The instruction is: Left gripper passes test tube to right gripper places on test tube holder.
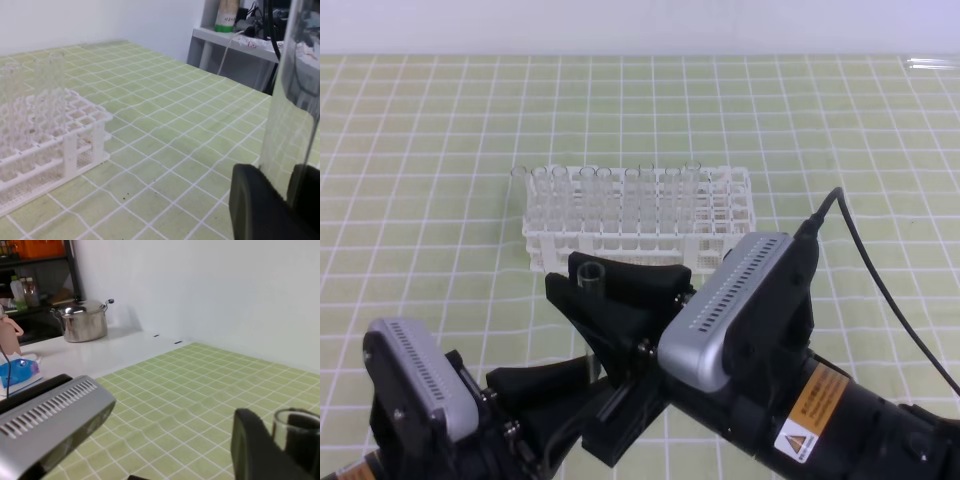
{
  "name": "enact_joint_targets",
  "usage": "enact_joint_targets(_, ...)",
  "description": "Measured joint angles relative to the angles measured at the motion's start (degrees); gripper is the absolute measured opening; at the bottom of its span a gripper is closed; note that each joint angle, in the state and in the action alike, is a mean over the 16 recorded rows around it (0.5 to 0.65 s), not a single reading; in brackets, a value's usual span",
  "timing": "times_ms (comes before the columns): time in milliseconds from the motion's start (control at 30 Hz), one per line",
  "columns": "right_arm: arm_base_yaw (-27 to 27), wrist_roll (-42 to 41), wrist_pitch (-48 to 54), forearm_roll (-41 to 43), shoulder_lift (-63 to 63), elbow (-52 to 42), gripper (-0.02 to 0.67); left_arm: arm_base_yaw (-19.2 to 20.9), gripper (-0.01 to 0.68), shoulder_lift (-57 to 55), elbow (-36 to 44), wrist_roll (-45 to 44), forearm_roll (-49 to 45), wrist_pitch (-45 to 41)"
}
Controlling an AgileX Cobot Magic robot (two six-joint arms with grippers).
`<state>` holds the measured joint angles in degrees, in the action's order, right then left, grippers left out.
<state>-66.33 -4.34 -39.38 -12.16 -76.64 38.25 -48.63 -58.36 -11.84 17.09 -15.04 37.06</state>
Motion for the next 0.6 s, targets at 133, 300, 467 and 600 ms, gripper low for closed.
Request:
enact_joint_targets(133, 0.0, 0.0, 0.1, -0.1, 0.0, 0.0, 0.097, 0.0, 0.105, 0.0, 0.0, 0.0, 0.0, 0.0)
enact_joint_targets(300, 0.0, 0.1, 0.3, 0.0, 0.0, 0.0, 0.097, 0.0, 0.132, 0.0, 0.0, 0.0, 0.0, 0.1)
enact_joint_targets(467, 0.0, 0.3, 0.6, 0.1, 0.0, 0.0, 0.096, 0.0, 0.174, 0.0, 0.0, 0.0, 0.1, 0.2)
enact_joint_targets(600, 0.0, 0.4, 0.8, -0.3, 0.0, 0.0, 0.096, 0.0, 0.208, 0.0, 0.0, -0.5, 0.3, 0.2)
